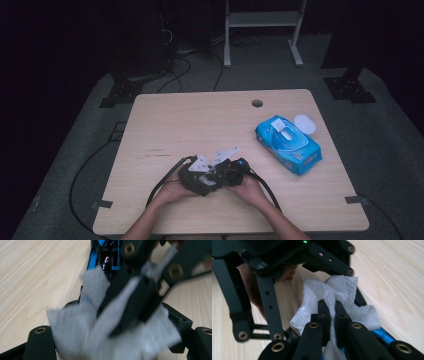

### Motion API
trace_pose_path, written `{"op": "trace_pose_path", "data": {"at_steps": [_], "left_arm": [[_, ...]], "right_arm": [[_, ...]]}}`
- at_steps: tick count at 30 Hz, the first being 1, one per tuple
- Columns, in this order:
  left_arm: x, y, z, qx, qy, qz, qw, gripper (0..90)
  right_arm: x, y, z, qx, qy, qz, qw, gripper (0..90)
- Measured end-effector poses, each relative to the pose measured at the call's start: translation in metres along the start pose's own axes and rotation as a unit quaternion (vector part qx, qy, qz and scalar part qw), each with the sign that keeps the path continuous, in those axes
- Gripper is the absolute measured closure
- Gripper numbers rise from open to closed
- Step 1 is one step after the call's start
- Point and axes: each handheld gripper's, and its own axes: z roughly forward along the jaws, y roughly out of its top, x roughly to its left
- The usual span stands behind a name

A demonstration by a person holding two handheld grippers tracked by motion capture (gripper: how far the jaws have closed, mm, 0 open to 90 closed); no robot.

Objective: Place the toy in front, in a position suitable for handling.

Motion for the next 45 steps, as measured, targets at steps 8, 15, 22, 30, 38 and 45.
{"op": "trace_pose_path", "data": {"at_steps": [8, 15, 22, 30, 38, 45], "left_arm": [[0.001, 0.0, 0.0, 0.001, -0.001, 0.002, 1.0, 25.7], [0.001, -0.001, 0.0, 0.0, 0.0, -0.001, 1.0, 25.7], [0.001, 0.0, 0.0, 0.0, 0.0, 0.002, 1.0, 25.6], [0.001, 0.0, 0.0, 0.001, -0.001, -0.001, 1.0, 25.7], [0.002, 0.0, 0.0, 0.002, -0.001, 0.003, 1.0, 25.7], [0.001, 0.0, 0.0, 0.002, -0.002, 0.002, 1.0, 25.7]], "right_arm": [[-0.027, -0.006, -0.017, -0.011, -0.039, 0.039, 0.9984, 86.2], [-0.021, -0.002, -0.01, -0.006, -0.043, 0.023, 0.9988, 86.1], [-0.041, -0.012, -0.032, -0.004, -0.08, 0.033, 0.9962, 86.2], [-0.03, -0.005, -0.016, -0.01, -0.059, 0.027, 0.9979, 86.1], [-0.054, -0.027, -0.046, -0.003, -0.091, 0.054, 0.9943, 86.2], [-0.056, -0.046, -0.073, -0.003, -0.109, 0.056, 0.9925, 86.2]]}}
